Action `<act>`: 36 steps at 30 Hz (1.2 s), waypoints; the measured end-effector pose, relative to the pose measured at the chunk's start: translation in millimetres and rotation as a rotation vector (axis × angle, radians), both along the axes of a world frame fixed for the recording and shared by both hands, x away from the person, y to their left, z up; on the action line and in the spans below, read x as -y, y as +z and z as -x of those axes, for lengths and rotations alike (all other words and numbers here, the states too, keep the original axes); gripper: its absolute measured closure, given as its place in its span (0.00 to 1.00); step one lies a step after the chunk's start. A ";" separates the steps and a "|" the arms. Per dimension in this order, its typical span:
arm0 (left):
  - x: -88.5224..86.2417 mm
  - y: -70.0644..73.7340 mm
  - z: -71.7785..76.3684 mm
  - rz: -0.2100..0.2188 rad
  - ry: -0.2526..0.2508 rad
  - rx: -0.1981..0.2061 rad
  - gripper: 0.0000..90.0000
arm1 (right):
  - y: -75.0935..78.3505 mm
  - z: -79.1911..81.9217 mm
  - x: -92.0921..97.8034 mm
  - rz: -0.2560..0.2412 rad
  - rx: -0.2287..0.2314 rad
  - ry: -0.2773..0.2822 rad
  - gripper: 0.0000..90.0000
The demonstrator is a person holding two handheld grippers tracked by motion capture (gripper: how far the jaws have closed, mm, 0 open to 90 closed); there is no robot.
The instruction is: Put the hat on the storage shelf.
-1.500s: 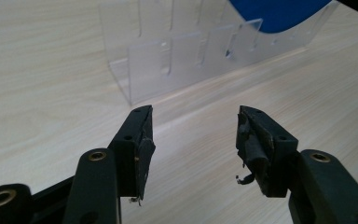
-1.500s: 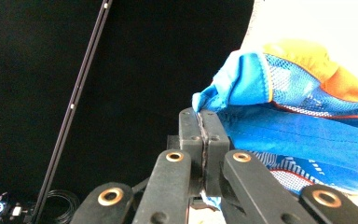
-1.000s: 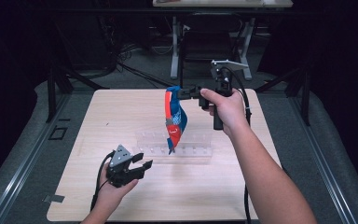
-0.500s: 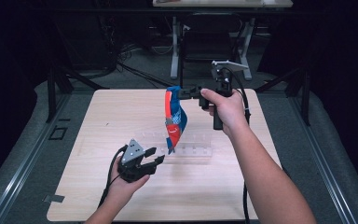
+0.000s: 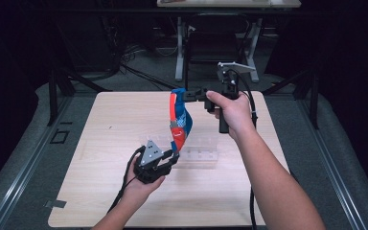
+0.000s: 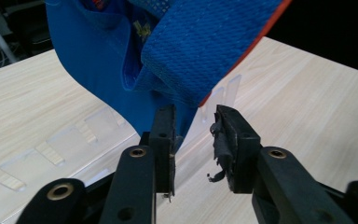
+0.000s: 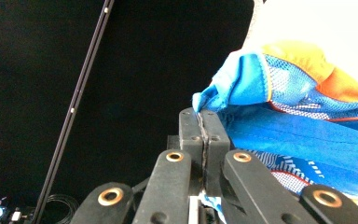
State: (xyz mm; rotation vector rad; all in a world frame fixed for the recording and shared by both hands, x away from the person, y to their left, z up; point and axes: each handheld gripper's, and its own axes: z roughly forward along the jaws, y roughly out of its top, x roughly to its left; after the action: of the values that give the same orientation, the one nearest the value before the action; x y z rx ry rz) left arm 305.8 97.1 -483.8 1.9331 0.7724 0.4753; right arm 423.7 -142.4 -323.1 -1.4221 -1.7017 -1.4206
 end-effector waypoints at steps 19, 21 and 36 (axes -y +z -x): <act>-1.1 -6.3 -3.6 -0.064 0.055 0.023 0.98 | -4.9 -0.3 -1.5 0.009 -0.007 0.005 1.00; -1.5 -6.6 -3.8 -0.064 0.056 0.021 0.98 | -5.7 -0.3 -2.4 0.013 -0.007 0.005 1.00; -8.9 -20.7 -5.8 -0.059 0.060 -0.026 0.99 | -15.3 -0.9 -0.8 0.058 -0.020 -0.002 1.00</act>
State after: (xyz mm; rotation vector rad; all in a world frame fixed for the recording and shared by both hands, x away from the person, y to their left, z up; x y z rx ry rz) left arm 311.6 106.1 -504.6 1.9785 0.8433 0.5156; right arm 424.5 -141.6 -338.3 -1.4644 -1.7430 -1.3638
